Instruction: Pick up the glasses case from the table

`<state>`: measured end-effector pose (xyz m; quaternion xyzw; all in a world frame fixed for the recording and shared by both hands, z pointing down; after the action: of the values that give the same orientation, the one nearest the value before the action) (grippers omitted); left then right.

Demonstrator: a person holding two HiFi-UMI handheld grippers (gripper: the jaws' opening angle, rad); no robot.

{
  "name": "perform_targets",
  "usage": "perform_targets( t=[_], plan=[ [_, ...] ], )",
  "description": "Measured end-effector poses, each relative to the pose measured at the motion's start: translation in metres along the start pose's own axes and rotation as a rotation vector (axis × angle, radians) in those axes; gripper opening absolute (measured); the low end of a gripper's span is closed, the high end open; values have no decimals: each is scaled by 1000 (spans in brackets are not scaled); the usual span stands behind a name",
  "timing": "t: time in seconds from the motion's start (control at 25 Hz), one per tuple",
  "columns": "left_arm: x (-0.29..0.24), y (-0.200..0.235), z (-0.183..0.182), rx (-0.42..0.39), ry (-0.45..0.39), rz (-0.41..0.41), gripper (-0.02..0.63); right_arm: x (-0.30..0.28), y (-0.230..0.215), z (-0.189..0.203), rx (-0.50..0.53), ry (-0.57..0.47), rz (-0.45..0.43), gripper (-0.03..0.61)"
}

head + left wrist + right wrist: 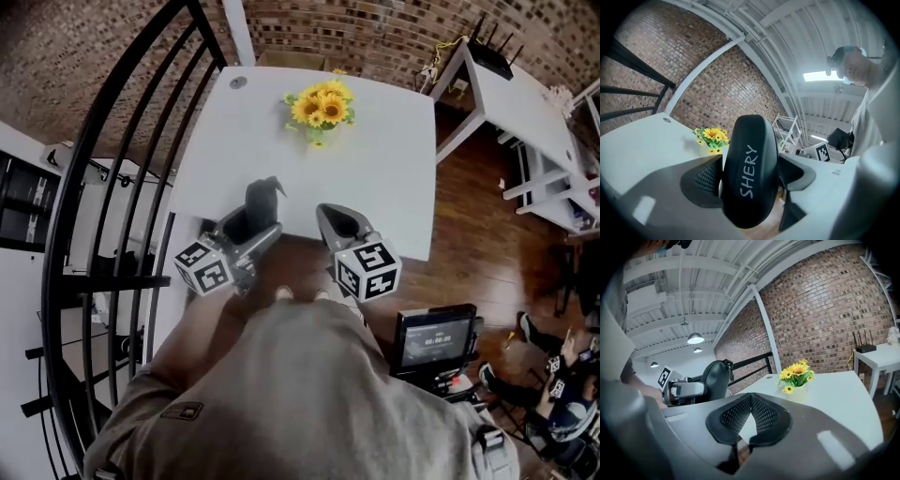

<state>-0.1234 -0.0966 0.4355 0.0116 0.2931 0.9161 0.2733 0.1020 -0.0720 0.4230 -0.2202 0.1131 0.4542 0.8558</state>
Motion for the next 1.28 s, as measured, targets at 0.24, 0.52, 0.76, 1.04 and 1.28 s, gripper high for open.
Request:
perform_targets(
  t=[0.24,0.52,0.76,1.04,1.28],
  plan=[
    [12,-3,-8,-5,-5,31,360,6,9,-3,0,-7,24,13],
    [23,-1,-6,17,0,45,360,8,16,3,-9,-5,52,12],
    [33,-1,-5,34,-8,58,360,10,21,5,-21,-7,78,12],
    [29,-5,0,29,-15,86,360,18,21,6,-12,-17,102,12],
    [27,-7,0,41,-8,98,360,23,23,6,-7,-20,114,12]
  ],
)
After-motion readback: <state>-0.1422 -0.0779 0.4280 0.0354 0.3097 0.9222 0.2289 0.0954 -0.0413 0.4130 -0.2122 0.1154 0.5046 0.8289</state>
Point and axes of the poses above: the fingertips, and each gripper's own axes: x backward along the fingers, y to its left, z out of its underside, the point moved 9 cm from there along x, backward along the fingers, and after that the axes turned 4 degrees about y, right-handed, at the moved point
